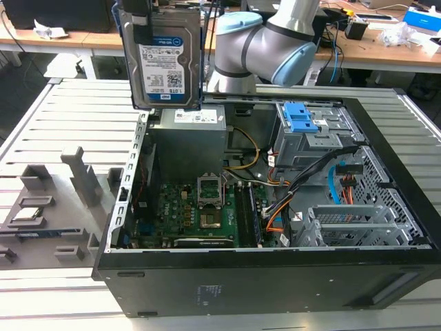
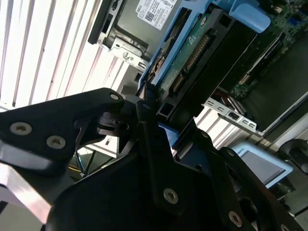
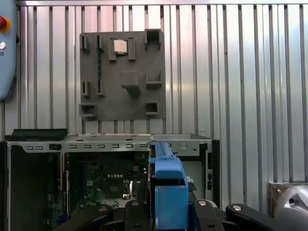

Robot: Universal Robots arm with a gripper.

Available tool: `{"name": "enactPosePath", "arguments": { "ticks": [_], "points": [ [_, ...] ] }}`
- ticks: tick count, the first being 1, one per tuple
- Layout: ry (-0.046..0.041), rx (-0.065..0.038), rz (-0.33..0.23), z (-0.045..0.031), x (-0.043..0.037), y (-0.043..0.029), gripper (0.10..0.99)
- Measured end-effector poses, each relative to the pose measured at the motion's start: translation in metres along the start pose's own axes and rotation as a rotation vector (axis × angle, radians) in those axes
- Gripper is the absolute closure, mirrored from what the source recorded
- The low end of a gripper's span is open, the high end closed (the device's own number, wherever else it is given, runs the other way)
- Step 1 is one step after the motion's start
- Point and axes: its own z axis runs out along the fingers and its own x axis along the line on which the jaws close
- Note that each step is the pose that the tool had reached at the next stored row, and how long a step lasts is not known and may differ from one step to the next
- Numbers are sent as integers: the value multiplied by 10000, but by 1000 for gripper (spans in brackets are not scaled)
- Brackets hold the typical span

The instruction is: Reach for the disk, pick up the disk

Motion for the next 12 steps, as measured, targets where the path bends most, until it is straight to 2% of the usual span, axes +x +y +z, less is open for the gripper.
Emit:
{"name": "enactPosePath", "arguments": {
  "ticks": [9, 12],
  "points": [
    [-1, -2, 1, -13, -13, -345, 718],
    [0, -4, -1, -21, -19, -543, 718]
  ]
}}
